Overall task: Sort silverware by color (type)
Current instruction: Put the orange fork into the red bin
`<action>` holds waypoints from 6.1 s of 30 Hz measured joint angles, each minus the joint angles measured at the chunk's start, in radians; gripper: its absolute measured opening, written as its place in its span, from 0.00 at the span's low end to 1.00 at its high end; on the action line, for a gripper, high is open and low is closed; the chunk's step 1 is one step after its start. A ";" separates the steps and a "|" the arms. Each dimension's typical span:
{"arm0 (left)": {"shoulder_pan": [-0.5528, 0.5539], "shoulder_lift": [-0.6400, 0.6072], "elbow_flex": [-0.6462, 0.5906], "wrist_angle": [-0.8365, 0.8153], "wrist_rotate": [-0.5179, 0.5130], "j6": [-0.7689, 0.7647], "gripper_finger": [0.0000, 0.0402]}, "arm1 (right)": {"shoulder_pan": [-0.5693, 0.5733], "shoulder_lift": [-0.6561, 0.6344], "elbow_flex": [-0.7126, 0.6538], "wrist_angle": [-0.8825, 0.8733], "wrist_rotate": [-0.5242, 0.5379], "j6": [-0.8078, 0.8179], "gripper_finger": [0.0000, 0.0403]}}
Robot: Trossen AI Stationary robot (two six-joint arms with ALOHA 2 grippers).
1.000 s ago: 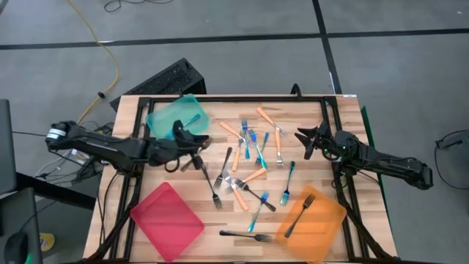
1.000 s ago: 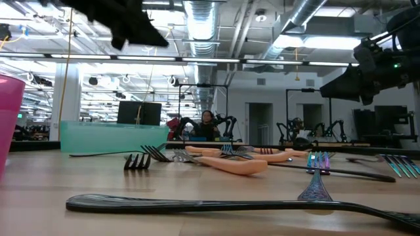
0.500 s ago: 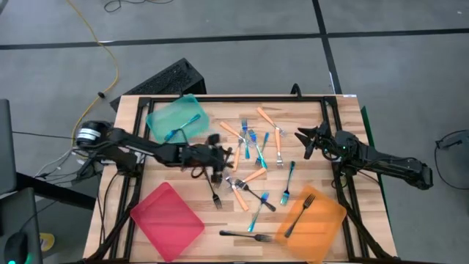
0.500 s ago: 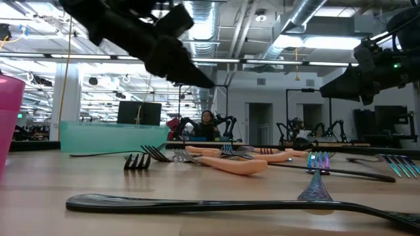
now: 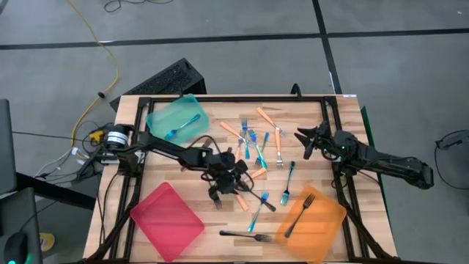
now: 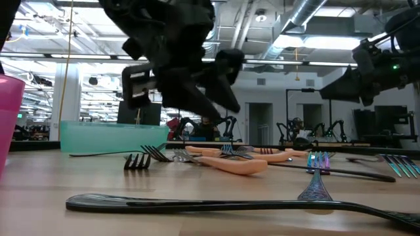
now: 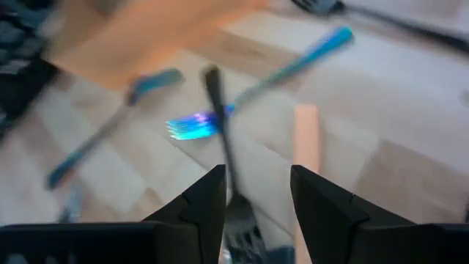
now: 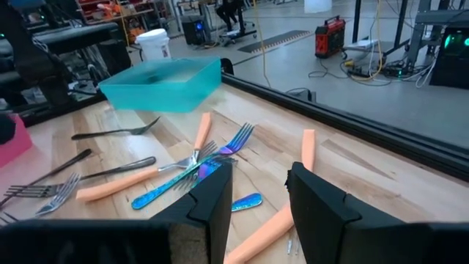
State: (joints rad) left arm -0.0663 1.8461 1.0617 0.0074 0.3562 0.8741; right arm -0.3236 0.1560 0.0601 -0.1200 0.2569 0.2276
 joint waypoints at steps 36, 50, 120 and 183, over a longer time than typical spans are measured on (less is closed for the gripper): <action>-0.010 0.072 0.063 -0.149 0.021 0.072 0.34 | 0.000 0.054 0.000 0.000 0.003 0.010 0.38; -0.015 0.238 0.280 -0.382 0.082 0.074 0.34 | 0.001 0.061 0.000 0.000 0.005 0.010 0.38; 0.028 0.232 0.211 -0.325 0.168 0.106 0.30 | 0.000 0.066 0.000 0.000 0.004 0.009 0.38; -0.096 -0.173 0.572 -1.020 -0.197 -0.199 0.08 | 0.000 0.094 0.000 0.000 0.004 0.034 0.38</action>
State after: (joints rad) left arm -0.1620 1.6734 1.6340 -1.0131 0.1593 0.6756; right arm -0.3233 0.2504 0.0605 -0.1196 0.2612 0.2616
